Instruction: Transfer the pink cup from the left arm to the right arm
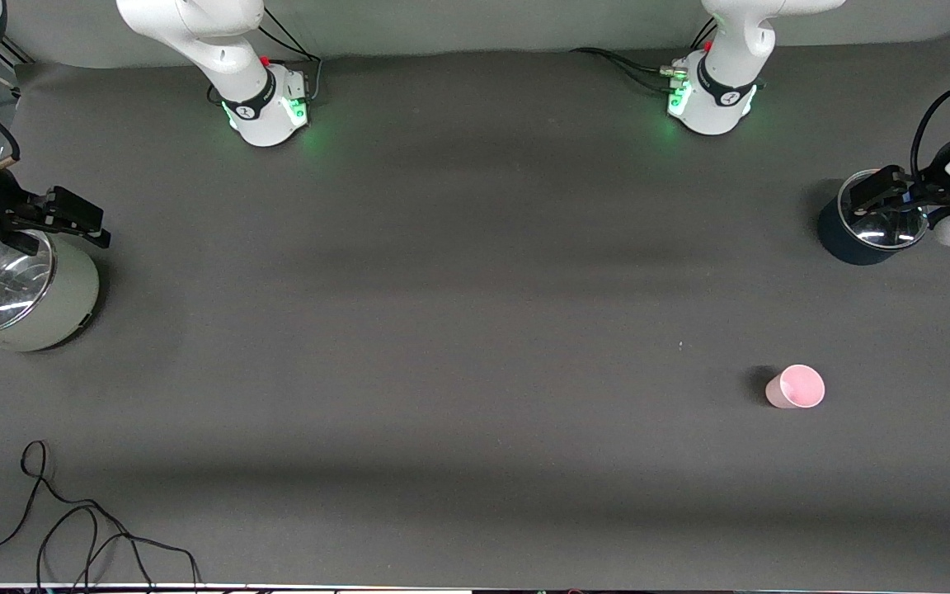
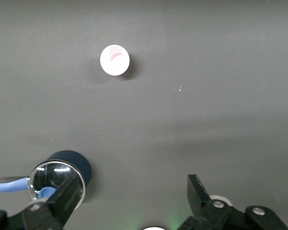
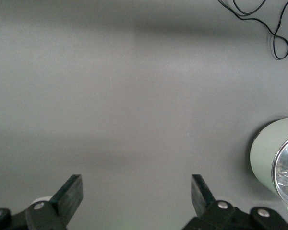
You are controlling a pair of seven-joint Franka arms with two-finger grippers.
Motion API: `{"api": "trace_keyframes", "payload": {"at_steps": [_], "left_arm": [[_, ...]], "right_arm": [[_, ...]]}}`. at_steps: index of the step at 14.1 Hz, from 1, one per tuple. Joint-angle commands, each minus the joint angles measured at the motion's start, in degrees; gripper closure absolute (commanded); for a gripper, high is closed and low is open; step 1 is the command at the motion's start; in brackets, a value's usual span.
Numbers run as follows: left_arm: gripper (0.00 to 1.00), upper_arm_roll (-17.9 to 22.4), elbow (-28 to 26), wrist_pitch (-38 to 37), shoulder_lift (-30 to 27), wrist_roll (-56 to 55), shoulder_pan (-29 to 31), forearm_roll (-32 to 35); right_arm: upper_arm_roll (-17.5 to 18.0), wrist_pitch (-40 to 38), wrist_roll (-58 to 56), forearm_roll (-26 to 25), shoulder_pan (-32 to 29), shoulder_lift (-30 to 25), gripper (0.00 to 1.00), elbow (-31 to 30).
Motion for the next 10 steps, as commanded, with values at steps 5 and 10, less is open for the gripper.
{"api": "trace_keyframes", "payload": {"at_steps": [5,10], "left_arm": [[0.0,0.4,5.6,0.2,3.7,15.9,0.9,-0.5],[0.0,0.6,7.4,1.6,6.7,35.0,6.9,-6.8]], "right_arm": [[-0.4,-1.7,-0.4,0.0,0.2,0.4,0.0,1.2],[-0.4,-1.7,-0.5,0.0,0.2,0.4,0.0,1.1]]}}
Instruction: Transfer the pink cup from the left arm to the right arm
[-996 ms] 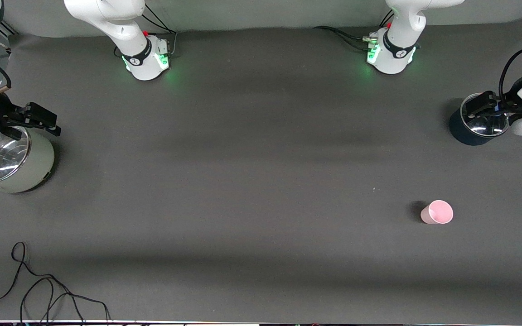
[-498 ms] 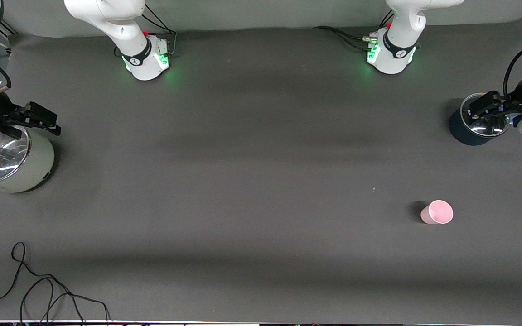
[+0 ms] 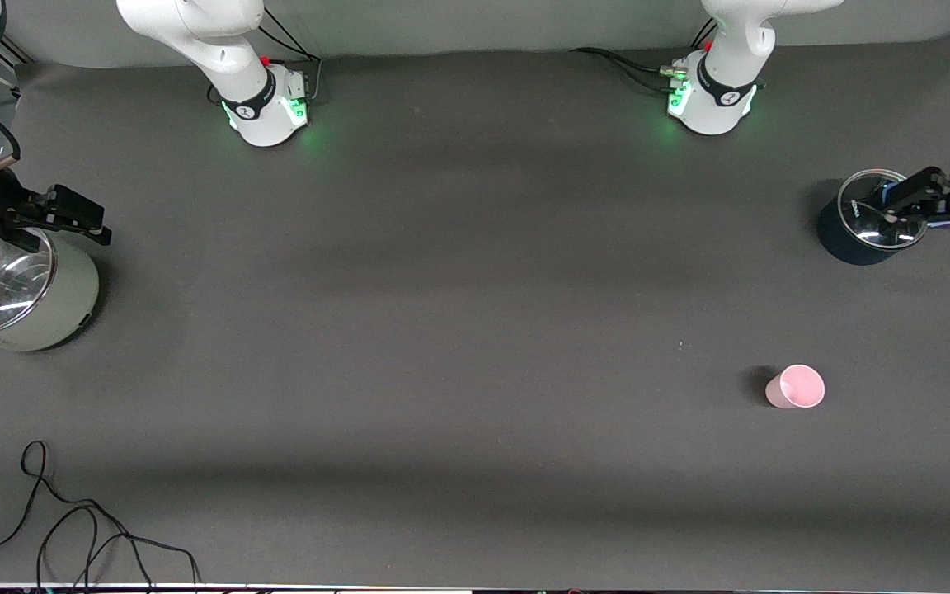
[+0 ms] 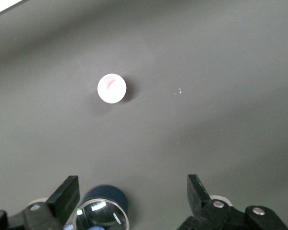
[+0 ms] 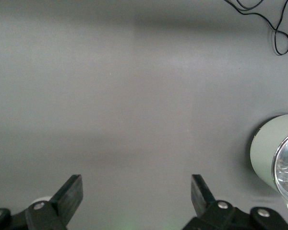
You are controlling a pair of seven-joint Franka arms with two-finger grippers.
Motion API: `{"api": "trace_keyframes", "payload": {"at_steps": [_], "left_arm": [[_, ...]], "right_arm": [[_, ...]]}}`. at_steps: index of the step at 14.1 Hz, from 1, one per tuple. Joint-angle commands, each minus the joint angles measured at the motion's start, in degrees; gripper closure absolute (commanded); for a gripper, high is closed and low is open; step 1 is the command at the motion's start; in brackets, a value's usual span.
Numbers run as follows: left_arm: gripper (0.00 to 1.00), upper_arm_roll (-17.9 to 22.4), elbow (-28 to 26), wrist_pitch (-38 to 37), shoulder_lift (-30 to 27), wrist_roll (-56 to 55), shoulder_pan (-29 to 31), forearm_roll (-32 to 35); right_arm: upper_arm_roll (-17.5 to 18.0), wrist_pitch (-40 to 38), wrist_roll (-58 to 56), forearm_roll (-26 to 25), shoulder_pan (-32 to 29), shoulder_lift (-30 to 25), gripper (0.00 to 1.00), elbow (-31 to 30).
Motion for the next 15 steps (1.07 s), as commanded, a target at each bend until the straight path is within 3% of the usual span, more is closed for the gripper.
{"api": "trace_keyframes", "payload": {"at_steps": [1,7,15], "left_arm": [[0.0,-0.1,2.3,-0.1,3.0,11.0,4.4,-5.9],[0.0,-0.1,2.3,-0.2,11.7,38.0,17.8,-23.6],[0.0,-0.1,2.2,0.0,28.8,72.3,25.7,-39.8]], "right_arm": [[-0.4,-0.8,-0.5,0.0,0.2,0.4,0.0,1.1],[-0.4,-0.8,-0.5,0.0,0.2,0.4,0.0,1.1],[-0.4,-0.9,-0.5,0.0,0.2,0.3,0.0,1.0]]}}
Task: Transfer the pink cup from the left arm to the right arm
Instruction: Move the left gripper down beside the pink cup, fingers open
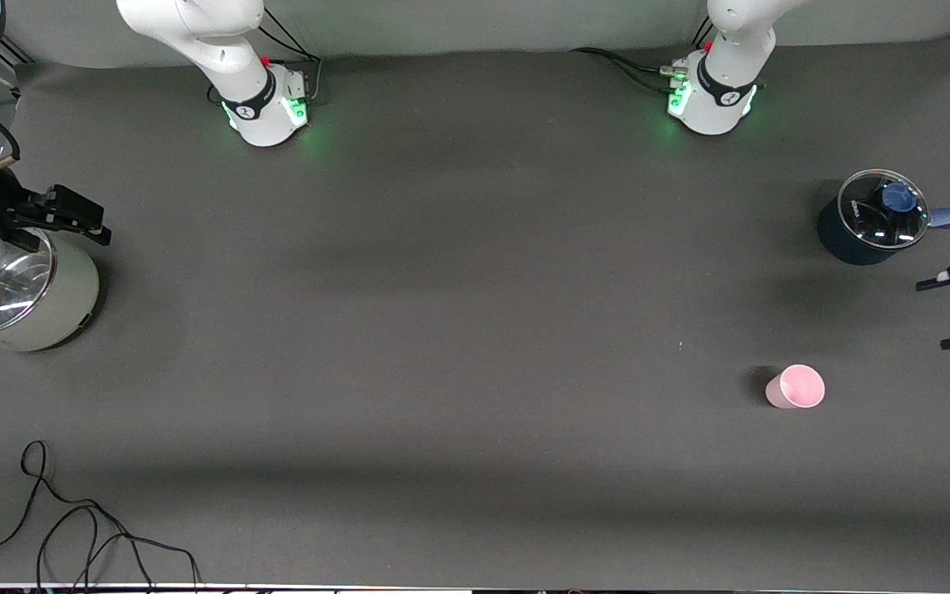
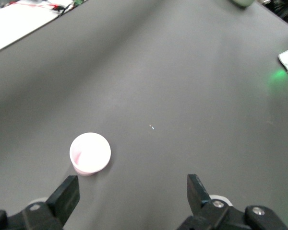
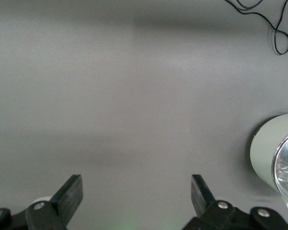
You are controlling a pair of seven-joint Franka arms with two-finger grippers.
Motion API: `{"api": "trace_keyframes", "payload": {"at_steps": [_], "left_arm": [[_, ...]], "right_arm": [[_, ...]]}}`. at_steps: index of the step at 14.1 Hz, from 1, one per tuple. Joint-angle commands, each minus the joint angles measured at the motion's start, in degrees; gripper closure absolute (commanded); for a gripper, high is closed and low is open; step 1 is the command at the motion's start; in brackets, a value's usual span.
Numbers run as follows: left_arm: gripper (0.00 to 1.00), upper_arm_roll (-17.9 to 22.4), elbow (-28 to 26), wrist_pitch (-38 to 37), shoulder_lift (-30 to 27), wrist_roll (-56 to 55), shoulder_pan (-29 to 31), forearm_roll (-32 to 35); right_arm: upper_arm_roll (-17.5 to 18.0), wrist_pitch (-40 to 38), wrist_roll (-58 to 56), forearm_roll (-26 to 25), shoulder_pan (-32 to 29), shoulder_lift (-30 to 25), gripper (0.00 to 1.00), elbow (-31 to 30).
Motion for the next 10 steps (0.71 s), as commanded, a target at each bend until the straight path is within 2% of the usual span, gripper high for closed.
{"api": "trace_keyframes", "payload": {"at_steps": [1,5,10], "left_arm": [[0.0,-0.5,1.8,0.6,6.4,11.6,2.2,-4.7],[0.0,-0.6,1.2,2.5,12.0,24.1,4.7,-8.3],[0.0,-0.6,1.1,5.1,18.5,36.1,4.9,-14.5]], "right_arm": [[-0.3,-0.9,-0.5,0.0,0.2,0.3,0.0,1.0],[-0.3,-0.9,-0.5,0.0,0.2,0.3,0.0,0.9],[-0.3,-0.9,-0.5,0.0,0.2,0.3,0.0,0.9]]}}
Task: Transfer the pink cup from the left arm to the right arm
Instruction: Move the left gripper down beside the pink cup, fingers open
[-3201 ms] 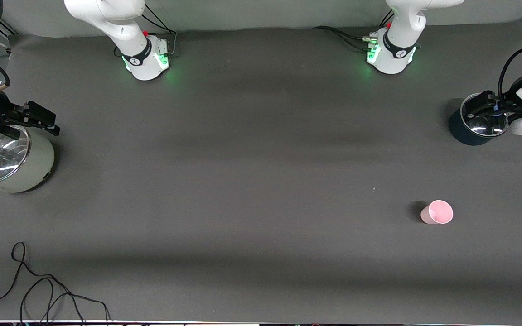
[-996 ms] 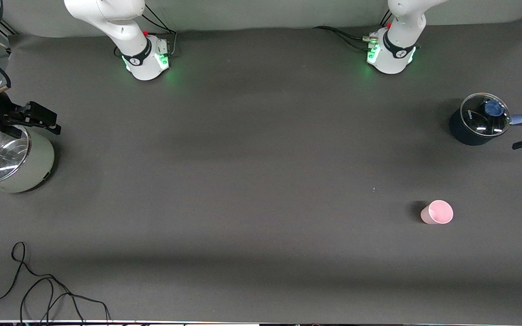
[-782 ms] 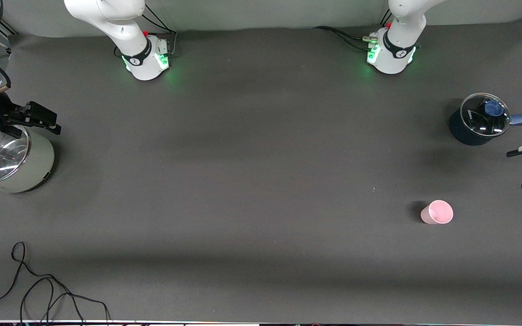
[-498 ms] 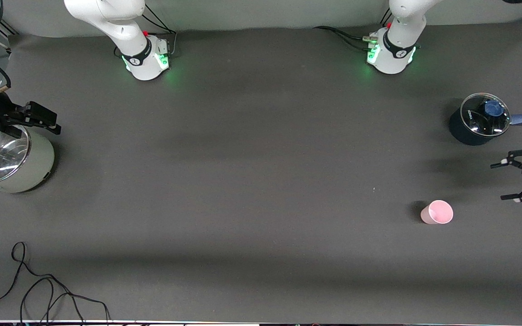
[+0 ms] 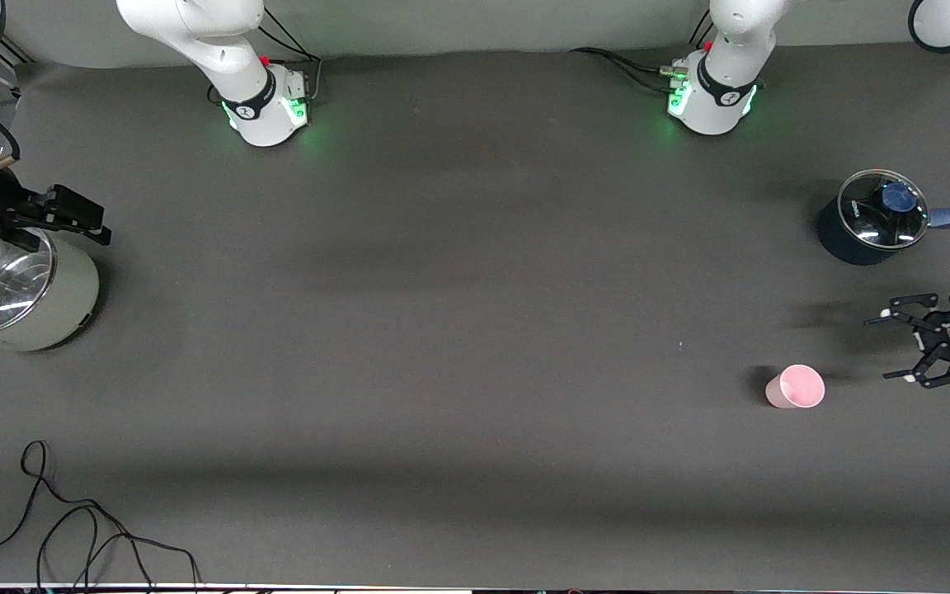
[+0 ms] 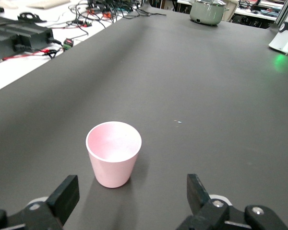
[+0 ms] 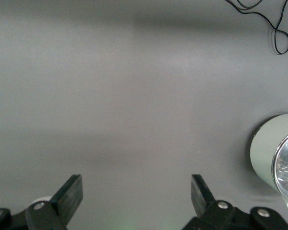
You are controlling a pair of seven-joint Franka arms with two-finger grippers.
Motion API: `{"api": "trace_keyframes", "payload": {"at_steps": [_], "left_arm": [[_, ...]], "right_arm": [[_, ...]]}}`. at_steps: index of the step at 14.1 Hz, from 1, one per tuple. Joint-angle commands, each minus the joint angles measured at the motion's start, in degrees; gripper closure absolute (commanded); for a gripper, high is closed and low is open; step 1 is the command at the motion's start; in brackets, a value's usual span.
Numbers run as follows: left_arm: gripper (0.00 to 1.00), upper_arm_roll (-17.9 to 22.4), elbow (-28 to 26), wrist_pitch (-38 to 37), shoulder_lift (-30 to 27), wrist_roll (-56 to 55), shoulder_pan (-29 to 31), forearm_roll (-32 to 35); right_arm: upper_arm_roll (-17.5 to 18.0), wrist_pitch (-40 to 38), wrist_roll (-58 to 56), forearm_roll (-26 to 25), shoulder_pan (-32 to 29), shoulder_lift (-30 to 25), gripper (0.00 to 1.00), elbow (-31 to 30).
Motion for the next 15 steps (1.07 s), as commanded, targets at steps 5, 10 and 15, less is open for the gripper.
{"api": "trace_keyframes", "payload": {"at_steps": [5,10,15], "left_arm": [[0.0,-0.4,0.9,2.4,9.3,16.2,0.8,-11.0],[0.0,-0.4,0.9,2.1,11.9,17.1,1.3,-13.1],[0.0,-0.6,0.9,2.2,13.9,17.1,1.5,-15.7]], "right_arm": [[-0.3,-0.8,-0.4,0.0,0.3,0.3,0.0,0.9],[-0.3,-0.8,-0.5,0.0,0.3,0.3,0.0,0.9],[-0.3,-0.8,-0.5,0.0,0.3,0.3,0.0,0.9]]}}
